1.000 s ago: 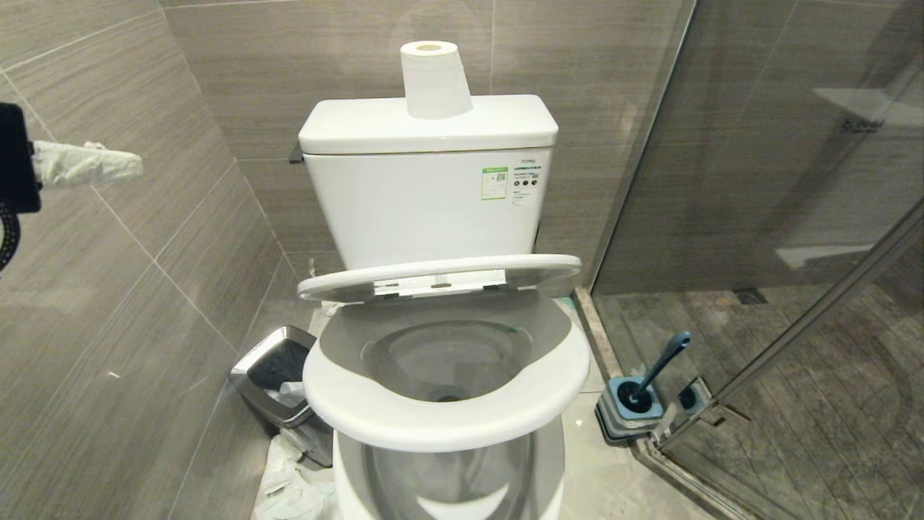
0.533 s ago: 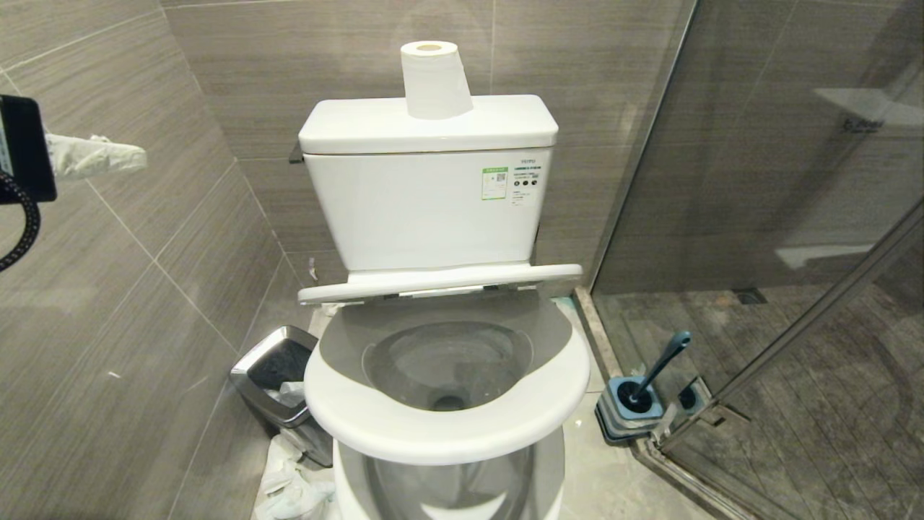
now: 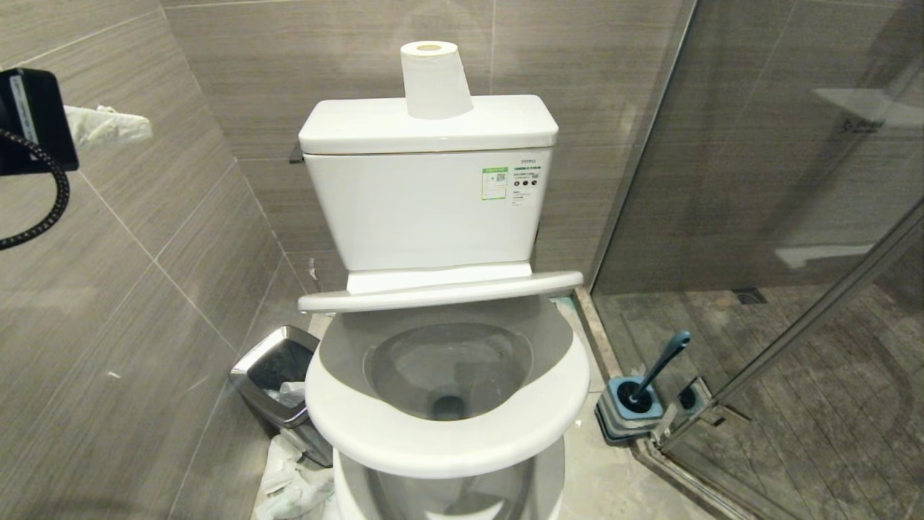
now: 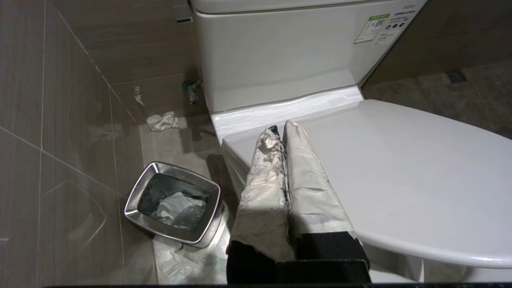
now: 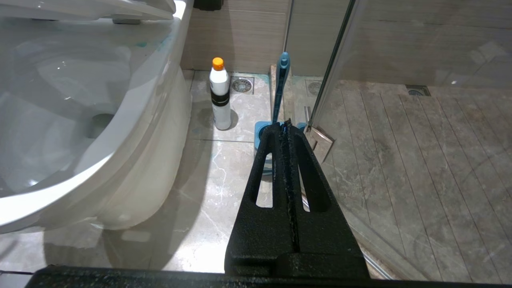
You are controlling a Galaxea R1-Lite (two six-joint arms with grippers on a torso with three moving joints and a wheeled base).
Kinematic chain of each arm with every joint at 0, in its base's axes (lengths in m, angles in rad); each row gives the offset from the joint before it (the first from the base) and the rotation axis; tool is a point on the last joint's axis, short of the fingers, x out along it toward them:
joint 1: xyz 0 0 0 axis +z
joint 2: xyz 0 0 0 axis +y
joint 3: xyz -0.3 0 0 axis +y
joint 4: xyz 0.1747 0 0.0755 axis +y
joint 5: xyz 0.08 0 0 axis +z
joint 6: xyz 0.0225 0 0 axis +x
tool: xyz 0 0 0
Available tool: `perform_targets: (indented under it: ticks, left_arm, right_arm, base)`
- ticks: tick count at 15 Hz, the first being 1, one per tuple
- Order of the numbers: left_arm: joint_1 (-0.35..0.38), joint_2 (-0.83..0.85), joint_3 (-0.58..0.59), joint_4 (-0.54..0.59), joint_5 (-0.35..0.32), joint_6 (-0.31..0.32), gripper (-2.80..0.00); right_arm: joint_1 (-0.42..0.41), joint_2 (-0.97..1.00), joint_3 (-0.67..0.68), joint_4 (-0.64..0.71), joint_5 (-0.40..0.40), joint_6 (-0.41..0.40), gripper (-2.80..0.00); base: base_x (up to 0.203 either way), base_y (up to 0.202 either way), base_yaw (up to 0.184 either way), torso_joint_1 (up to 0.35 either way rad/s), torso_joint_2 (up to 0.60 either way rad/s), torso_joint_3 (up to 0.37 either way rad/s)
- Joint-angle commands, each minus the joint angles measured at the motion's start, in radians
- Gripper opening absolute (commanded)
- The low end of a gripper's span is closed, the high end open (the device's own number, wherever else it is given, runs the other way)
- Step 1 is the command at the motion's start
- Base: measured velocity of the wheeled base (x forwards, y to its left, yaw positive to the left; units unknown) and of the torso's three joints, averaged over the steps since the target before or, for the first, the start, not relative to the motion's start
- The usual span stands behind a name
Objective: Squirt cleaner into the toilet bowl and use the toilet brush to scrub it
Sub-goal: Close the toilet lid
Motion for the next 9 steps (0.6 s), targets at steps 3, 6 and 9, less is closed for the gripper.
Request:
perform_targets:
  ticks: [3,6,9]
  left_arm:
    - [0.000,0.025,-0.029,0.000,-0.001,-0.001,-2.80]
    - [0.000,0.053,-0.062,-0.010,-0.010,-0.004,-2.80]
    - [-0.020,0.119,-0.123,-0.063,-0.018,-0.004,-2.80]
  right_arm:
    - [0.000,0.002,0.000,-0.001,0.001,0.000,-2.80]
    - [0.000,0.002,0.000,-0.001,0.001,0.000,-2.80]
    - [0.000,0.002,0.000,-0.001,0.001,0.000,-2.80]
  base:
    - [0.000,0.000,0.000,0.000,0.00,0.000]
    - [0.000,0.000,0.000,0.000,0.00,0.000]
    - [0.000,0.000,0.000,0.000,0.00,0.000]
